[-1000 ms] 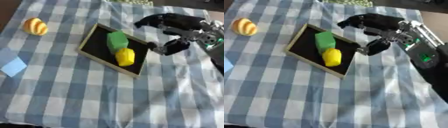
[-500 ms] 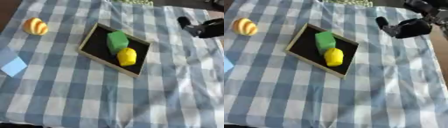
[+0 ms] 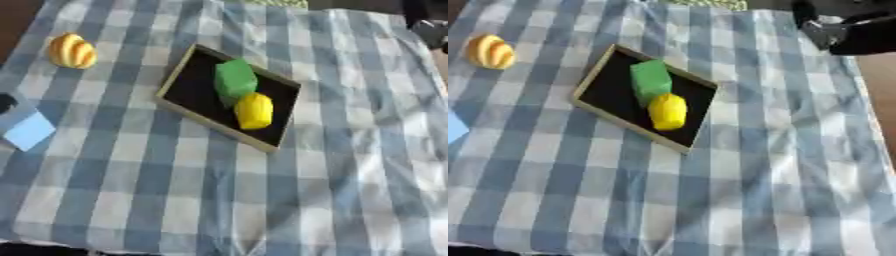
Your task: Pick up objects on the table and place them in the box.
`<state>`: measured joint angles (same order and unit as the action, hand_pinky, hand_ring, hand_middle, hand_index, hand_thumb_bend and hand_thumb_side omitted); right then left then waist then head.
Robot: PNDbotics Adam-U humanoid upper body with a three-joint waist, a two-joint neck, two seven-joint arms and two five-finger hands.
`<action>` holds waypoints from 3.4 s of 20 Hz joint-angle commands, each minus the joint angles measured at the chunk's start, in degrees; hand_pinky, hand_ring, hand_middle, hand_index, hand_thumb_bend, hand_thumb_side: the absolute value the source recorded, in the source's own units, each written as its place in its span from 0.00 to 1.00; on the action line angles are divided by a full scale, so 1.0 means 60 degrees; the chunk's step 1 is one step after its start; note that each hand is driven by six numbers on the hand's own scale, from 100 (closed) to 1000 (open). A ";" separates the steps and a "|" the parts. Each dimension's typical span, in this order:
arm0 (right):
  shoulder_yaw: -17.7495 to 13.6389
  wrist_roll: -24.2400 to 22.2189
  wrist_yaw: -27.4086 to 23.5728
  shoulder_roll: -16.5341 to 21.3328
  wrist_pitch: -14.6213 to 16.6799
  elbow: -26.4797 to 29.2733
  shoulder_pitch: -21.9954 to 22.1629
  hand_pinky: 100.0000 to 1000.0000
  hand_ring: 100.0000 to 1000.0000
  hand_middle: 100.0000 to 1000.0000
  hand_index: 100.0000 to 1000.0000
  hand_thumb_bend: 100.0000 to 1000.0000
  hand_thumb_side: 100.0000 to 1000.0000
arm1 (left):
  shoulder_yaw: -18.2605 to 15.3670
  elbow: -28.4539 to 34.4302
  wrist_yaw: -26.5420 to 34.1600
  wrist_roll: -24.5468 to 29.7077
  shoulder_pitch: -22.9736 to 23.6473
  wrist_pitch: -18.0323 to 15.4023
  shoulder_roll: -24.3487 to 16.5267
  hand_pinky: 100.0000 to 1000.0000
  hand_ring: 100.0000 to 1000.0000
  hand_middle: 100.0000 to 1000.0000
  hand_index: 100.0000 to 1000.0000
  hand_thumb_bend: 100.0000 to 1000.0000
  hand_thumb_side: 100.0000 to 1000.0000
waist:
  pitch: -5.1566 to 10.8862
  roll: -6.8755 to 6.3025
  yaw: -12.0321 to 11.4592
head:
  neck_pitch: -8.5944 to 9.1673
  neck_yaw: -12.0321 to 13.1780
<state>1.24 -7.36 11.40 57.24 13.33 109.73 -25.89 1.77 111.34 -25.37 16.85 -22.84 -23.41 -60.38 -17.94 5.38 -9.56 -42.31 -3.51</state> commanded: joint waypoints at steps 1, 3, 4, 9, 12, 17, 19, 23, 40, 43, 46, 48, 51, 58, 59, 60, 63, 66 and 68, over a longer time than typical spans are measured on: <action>-0.0417 0.0336 0.0001 0.0372 -0.0126 0.0059 0.0024 0.87 0.83 0.74 0.89 0.00 0.00 | 0.0174 -0.0304 -0.0433 0.0408 -0.0343 -0.0315 -0.0603 0.95 0.92 0.84 0.92 0.76 0.00 | 0.0354 -0.0211 0.0018 | -0.0012 0.0169; -0.0581 0.0531 0.0002 0.0324 -0.0225 -0.0033 0.0069 0.87 0.82 0.73 0.88 0.00 0.00 | 0.0356 -0.0576 -0.0639 0.0641 -0.0516 -0.0459 -0.0657 0.95 0.93 0.83 0.91 0.76 0.00 | 0.0362 -0.0214 0.0035 | -0.0028 0.0265; -0.0658 0.0640 0.0002 0.0294 -0.0285 -0.0098 0.0081 0.87 0.82 0.73 0.88 0.00 0.00 | 0.0436 -0.0711 -0.0768 0.0752 -0.0598 -0.0524 -0.0660 0.95 0.93 0.83 0.92 0.76 0.00 | 0.0365 -0.0214 0.0040 | -0.0035 0.0293; -0.0808 0.0971 0.0003 0.0164 -0.0490 -0.0505 0.0094 0.88 0.81 0.72 0.86 0.00 0.00 | 0.0778 -0.1449 -0.1346 0.1220 -0.0775 -0.0736 -0.0585 0.96 0.92 0.83 0.92 0.76 0.00 | 0.0357 -0.0215 0.0051 | -0.0040 0.0413; -0.0825 0.1062 0.0086 0.0059 -0.0522 -0.0702 0.0071 0.88 0.80 0.71 0.86 0.00 0.00 | 0.0985 -0.1966 -0.1502 0.1420 -0.0833 -0.0876 -0.0521 0.96 0.92 0.83 0.92 0.77 0.00 | 0.0351 -0.0225 0.0048 | -0.0008 0.0505; -0.0799 0.1080 0.0148 -0.0099 -0.0512 -0.0886 0.0091 0.88 0.80 0.71 0.85 0.00 0.00 | 0.1205 -0.2593 -0.1834 0.1629 -0.0904 -0.1088 -0.0408 0.96 0.92 0.83 0.93 0.77 0.00 | 0.0359 -0.0222 0.0052 | 0.0019 0.0597; -0.0807 0.1091 0.0162 -0.0156 -0.0513 -0.0939 0.0119 0.88 0.80 0.71 0.85 0.00 0.00 | 0.1248 -0.2826 -0.1863 0.1720 -0.0926 -0.1102 -0.0361 0.96 0.92 0.83 0.93 0.77 0.00 | 0.0367 -0.0214 0.0051 | 0.0042 0.0620; -0.0818 0.1077 0.0172 -0.0289 -0.0523 -0.1047 0.0174 0.88 0.80 0.71 0.84 0.00 0.00 | 0.1259 -0.3174 -0.1780 0.1828 -0.1033 -0.1123 -0.0251 0.96 0.91 0.82 0.93 0.77 0.00 | 0.0386 -0.0208 0.0028 | 0.0119 0.0708; -0.0886 0.0991 0.0051 -0.0595 -0.0499 -0.1214 0.0338 0.88 0.79 0.70 0.84 0.00 0.02 | 0.1672 -0.3777 -0.2258 0.0862 -0.1323 -0.1676 0.0207 0.91 0.88 0.80 0.89 0.78 0.00 | 0.0387 -0.0137 0.0065 | 0.0210 0.0742; -0.0898 0.0961 0.0019 -0.0654 -0.0492 -0.1225 0.0363 0.89 0.79 0.70 0.84 0.00 0.03 | 0.1767 -0.3973 -0.2403 0.0873 -0.1370 -0.1764 0.0310 0.90 0.87 0.79 0.89 0.78 0.00 | 0.0370 -0.0135 0.0073 | 0.0204 0.0739; -0.0907 0.0940 -0.0031 -0.0697 -0.0484 -0.1233 0.0404 0.89 0.79 0.69 0.84 0.00 0.06 | 0.1841 -0.4178 -0.2615 0.0905 -0.1436 -0.1822 0.0395 0.89 0.87 0.79 0.88 0.79 0.00 | 0.0368 -0.0139 0.0093 | 0.0207 0.0746; -0.0910 0.0916 -0.0065 -0.0736 -0.0481 -0.1240 0.0425 0.89 0.79 0.69 0.84 0.00 0.07 | 0.1880 -0.4323 -0.2744 0.0866 -0.1486 -0.1854 0.0488 0.89 0.86 0.78 0.87 0.79 0.00 | 0.0372 -0.0140 0.0109 | 0.0215 0.0752; -0.0891 0.0857 -0.0106 -0.0786 -0.0464 -0.1254 0.0443 0.89 0.78 0.69 0.83 0.00 0.10 | 0.1921 -0.4497 -0.2893 0.0699 -0.1569 -0.1902 0.0629 0.88 0.86 0.78 0.87 0.79 0.01 | 0.0373 -0.0139 0.0115 | 0.0239 0.0757; -0.0858 0.0706 -0.0183 -0.0926 -0.0429 -0.1334 0.0497 0.89 0.78 0.68 0.83 0.00 0.19 | 0.2011 -0.4752 -0.3081 -0.0081 -0.1716 -0.1862 0.0929 0.82 0.80 0.70 0.78 0.65 0.00 | 0.0343 -0.0132 0.0107 | 0.0258 0.0763; -0.0858 0.0687 -0.0199 -0.0943 -0.0418 -0.1338 0.0505 0.89 0.78 0.68 0.83 0.00 0.19 | 0.2035 -0.4790 -0.3128 -0.0208 -0.1721 -0.1856 0.0959 0.81 0.78 0.67 0.76 0.62 0.00 | 0.0339 -0.0130 0.0110 | 0.0254 0.0766; -0.0860 0.0672 -0.0212 -0.0954 -0.0407 -0.1341 0.0515 0.89 0.78 0.68 0.83 0.00 0.20 | 0.2053 -0.4824 -0.3166 -0.0320 -0.1728 -0.1854 0.0977 0.79 0.76 0.65 0.73 0.59 0.00 | 0.0337 -0.0128 0.0112 | 0.0253 0.0767; -0.0878 0.0660 -0.0241 -0.0976 -0.0396 -0.1359 0.0549 0.89 0.78 0.68 0.83 0.00 0.21 | 0.2085 -0.4842 -0.3232 -0.0622 -0.1717 -0.1873 0.0989 0.77 0.71 0.57 0.64 0.47 0.00 | 0.0329 -0.0123 0.0115 | 0.0254 0.0759; -0.0889 0.0666 -0.0269 -0.0991 -0.0392 -0.1371 0.0569 0.89 0.78 0.68 0.83 0.00 0.22 | 0.2091 -0.4766 -0.3185 -0.0654 -0.1708 -0.1931 0.0952 0.75 0.66 0.52 0.57 0.43 0.00 | 0.0327 -0.0124 0.0112 | 0.0244 0.0724; -0.0896 0.0669 -0.0290 -0.1010 -0.0393 -0.1375 0.0573 0.90 0.78 0.68 0.83 0.00 0.23 | 0.2066 -0.4638 -0.3144 -0.0651 -0.1710 -0.1947 0.0919 0.73 0.64 0.48 0.52 0.41 0.00 | 0.0328 -0.0125 0.0106 | 0.0241 0.0675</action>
<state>-3.18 -3.28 10.14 49.82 10.84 101.26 -22.12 14.69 82.47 -44.52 13.28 -32.31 -35.03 -52.95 -17.33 5.27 -8.93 -41.30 0.76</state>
